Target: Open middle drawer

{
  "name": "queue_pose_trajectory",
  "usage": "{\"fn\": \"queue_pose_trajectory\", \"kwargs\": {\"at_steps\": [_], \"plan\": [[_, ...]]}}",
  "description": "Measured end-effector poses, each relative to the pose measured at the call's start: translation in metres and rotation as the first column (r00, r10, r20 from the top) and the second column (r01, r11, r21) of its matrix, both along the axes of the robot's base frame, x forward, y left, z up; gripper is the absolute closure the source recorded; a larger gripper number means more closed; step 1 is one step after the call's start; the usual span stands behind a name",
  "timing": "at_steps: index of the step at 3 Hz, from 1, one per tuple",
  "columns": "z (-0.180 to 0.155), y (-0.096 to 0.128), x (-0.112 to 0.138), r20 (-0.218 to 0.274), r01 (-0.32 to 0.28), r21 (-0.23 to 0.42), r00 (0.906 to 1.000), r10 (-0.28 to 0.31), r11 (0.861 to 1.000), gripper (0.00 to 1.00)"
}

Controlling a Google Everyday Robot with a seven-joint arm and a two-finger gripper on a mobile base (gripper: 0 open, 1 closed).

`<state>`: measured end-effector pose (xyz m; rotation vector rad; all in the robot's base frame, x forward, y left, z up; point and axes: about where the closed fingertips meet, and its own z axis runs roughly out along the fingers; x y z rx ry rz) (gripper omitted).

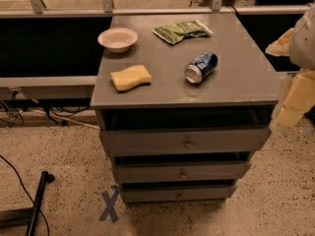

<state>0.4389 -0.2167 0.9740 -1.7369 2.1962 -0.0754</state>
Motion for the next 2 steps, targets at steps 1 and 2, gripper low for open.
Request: {"fn": "queue_pose_trajectory", "kwargs": {"at_steps": [1, 2], "plan": [[-0.027, 0.01, -0.01, 0.01, -0.074, 0.075, 0.9973, 0.073, 0.994, 0.0], [-0.095, 0.029, -0.03, 0.025, -0.147, 0.236, 0.9891, 0.145, 0.961, 0.0]]}}
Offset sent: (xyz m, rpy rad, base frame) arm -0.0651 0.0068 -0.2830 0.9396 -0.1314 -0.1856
